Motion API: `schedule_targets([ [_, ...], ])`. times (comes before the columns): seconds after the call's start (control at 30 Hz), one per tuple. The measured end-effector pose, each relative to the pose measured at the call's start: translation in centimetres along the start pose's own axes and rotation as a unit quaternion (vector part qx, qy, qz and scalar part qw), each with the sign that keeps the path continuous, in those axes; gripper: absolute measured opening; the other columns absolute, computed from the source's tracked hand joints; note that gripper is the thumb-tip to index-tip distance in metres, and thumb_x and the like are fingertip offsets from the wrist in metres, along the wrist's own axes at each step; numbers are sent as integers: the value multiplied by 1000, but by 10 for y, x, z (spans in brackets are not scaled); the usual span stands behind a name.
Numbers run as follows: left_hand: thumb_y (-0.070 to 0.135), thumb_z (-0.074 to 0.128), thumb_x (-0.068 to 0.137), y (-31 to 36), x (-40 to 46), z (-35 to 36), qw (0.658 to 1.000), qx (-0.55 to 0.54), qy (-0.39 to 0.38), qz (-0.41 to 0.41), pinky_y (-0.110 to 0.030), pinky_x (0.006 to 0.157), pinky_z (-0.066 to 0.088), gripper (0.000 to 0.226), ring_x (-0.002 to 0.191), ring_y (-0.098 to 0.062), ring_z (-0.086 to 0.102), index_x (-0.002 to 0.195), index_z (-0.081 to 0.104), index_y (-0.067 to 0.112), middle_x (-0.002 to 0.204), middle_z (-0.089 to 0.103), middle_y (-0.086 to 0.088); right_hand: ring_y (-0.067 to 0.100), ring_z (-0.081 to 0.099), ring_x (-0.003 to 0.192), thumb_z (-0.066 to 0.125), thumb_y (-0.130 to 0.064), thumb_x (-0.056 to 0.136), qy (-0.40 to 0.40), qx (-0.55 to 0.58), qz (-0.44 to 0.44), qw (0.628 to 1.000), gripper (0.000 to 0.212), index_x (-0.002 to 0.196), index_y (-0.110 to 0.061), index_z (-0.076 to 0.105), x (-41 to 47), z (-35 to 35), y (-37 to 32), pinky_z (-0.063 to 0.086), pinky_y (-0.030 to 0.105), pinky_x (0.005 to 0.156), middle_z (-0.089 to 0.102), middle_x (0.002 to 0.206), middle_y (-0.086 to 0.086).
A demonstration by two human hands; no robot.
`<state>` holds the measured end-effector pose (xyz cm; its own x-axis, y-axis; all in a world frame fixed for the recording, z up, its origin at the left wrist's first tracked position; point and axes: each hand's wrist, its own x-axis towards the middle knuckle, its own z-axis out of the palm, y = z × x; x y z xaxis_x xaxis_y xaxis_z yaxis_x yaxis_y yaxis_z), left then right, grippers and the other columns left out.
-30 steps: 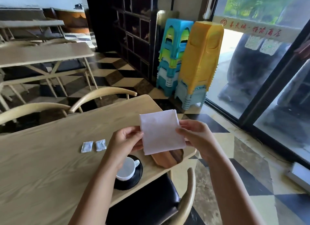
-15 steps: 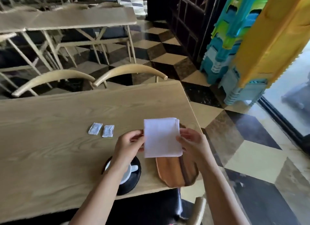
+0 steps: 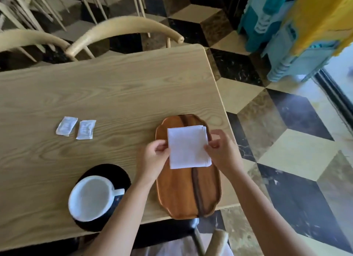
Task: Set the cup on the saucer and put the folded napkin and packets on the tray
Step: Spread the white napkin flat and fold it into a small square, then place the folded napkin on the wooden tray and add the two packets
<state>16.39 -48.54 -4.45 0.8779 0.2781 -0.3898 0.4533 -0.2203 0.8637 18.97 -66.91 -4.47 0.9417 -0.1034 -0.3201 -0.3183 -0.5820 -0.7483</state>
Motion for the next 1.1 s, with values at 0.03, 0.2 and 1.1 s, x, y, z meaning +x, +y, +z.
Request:
schedule_targets([
  [0.03, 13, 66, 79, -5, 0, 4, 1000, 16, 11, 14, -29, 74, 54, 30, 77, -3, 64, 72, 60, 42, 83, 66, 14, -7, 51, 63, 60, -15, 80, 0, -12, -5, 1000, 35, 113, -23, 51, 1, 3, 3, 36, 3, 44, 64, 76, -10],
  [0.2, 9, 62, 81, -20, -3, 16, 986, 105, 76, 106, -9, 65, 46, 19, 79, 4, 62, 96, 67, 19, 81, 65, 17, 17, 60, 71, 59, -18, 83, 14, -38, -46, 998, 38, 117, -23, 45, -2, 14, 6, 49, 28, 57, 59, 77, -11],
  [1.1, 50, 20, 91, -42, 0, 19, 811, 523, -54, 256, -58, 111, -2, 62, 143, -17, -14, 147, 8, 26, 158, -6, -3, 15, -15, 141, 26, -43, 94, -6, -392, -229, 891, 61, 147, -18, 7, -6, 42, 24, -12, 51, 111, 0, 157, -1],
])
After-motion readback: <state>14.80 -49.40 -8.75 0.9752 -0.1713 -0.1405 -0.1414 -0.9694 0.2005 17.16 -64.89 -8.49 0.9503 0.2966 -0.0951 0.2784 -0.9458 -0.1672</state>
